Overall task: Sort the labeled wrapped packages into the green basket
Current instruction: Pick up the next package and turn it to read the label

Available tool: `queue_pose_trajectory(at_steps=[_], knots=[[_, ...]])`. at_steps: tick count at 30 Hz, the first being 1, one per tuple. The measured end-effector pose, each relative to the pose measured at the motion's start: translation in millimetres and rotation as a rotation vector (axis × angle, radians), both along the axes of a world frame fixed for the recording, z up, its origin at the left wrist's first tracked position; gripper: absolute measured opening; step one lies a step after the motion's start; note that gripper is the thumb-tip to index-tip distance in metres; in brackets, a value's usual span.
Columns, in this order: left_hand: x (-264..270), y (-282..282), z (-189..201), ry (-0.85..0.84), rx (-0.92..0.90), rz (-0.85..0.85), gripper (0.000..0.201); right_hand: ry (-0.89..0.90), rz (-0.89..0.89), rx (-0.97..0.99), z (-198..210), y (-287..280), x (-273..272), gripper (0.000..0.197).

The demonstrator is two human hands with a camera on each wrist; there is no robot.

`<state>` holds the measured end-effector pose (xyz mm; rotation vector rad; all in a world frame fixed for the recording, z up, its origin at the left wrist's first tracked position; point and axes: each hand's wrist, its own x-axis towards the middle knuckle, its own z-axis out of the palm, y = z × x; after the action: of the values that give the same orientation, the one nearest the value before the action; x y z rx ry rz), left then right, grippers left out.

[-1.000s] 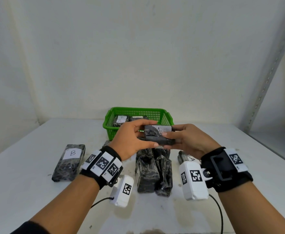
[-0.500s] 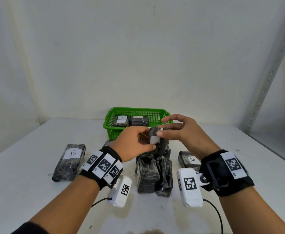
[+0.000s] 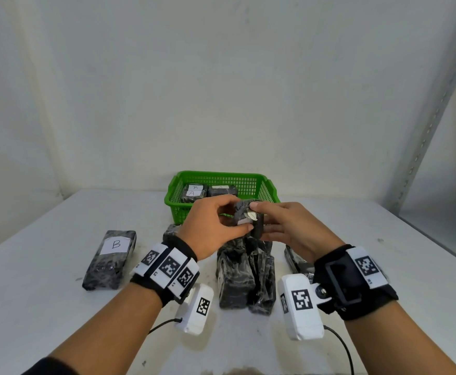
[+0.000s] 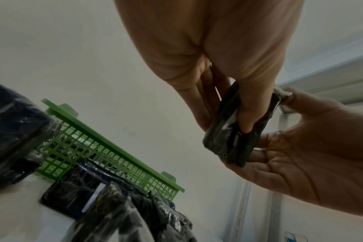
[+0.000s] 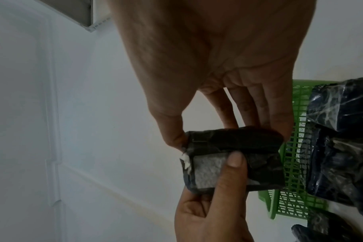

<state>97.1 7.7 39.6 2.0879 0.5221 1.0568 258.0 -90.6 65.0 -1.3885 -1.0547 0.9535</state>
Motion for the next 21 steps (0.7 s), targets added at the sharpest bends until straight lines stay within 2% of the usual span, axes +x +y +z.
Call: queue_pose_trajectory(at_steps=[4, 10, 14, 21], knots=[[1.2, -2.5, 2.1, -0.015, 0.014, 0.002, 0.036, 0.014, 0.003, -0.041, 0.2, 1.1, -2.2, 0.034], [1.7, -2.7, 3.2, -0.044, 0.031, 0.007, 0.036, 0.016, 0.029, -0.028, 2.0, -0.1, 0.0, 0.03], [1.3, -0.4, 5.4, -0.048, 0.059, 0.031, 0.035, 0.071, 0.063, -0.059, 3.1, -0.8, 2.3, 0.036], [1.2, -2.2, 3.3, -0.049, 0.083, 0.005, 0.039, 0.026, 0.048, -0.05, 1.4, -0.2, 1.9, 0.027]])
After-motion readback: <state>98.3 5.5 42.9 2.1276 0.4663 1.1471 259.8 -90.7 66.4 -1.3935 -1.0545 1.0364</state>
